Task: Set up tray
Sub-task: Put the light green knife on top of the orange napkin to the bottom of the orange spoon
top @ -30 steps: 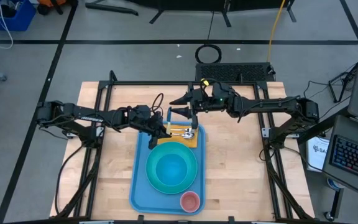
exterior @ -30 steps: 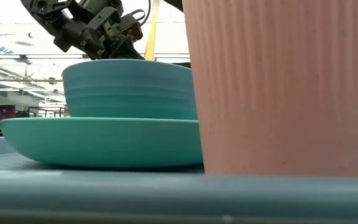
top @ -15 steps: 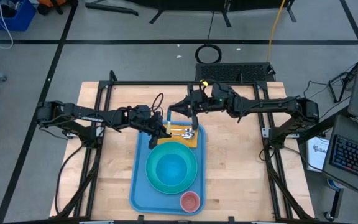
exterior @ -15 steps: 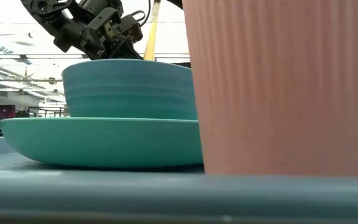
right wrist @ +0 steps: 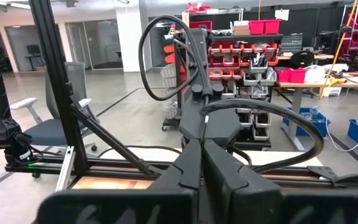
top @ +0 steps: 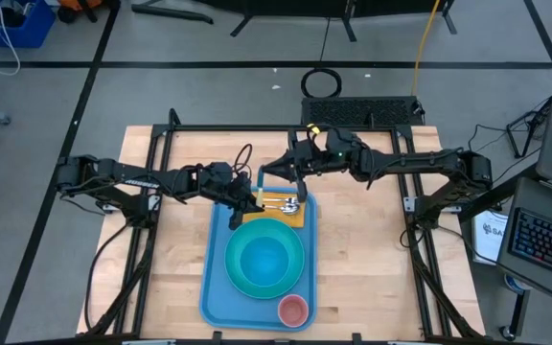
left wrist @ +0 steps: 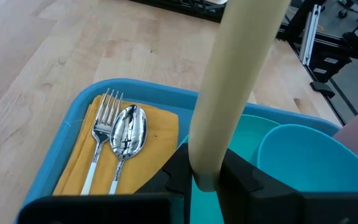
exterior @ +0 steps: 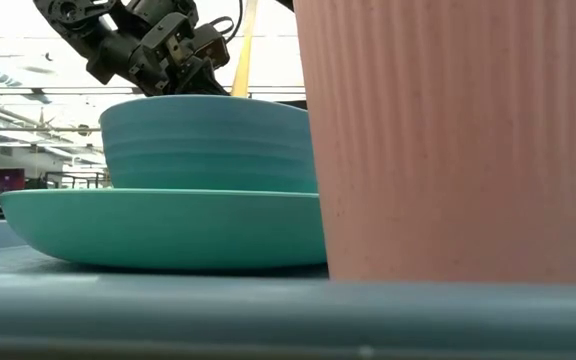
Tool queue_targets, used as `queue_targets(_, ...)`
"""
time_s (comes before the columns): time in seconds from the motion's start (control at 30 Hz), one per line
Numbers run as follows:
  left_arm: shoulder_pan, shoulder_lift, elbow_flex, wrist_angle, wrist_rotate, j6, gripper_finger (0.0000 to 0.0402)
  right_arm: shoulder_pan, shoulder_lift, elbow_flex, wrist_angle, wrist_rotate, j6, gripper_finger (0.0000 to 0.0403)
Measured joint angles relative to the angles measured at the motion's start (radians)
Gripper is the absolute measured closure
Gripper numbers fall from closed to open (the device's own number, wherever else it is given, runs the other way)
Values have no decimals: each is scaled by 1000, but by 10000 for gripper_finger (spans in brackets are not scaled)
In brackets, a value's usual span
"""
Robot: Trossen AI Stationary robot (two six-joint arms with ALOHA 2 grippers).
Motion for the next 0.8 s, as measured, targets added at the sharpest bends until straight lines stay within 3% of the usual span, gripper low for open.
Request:
queue_targets(0.27,0,0,0,-1,-24,-8,324,20,0,0,-9,53,-37,402)
queue_targets(0.57,1,0,0,-4,-26,-7,349,21,0,0,-9,74,-26,403)
queue_targets(0.8,-2,0,0,-7,-43,-12,322,19,0,0,-9,85,-19,403)
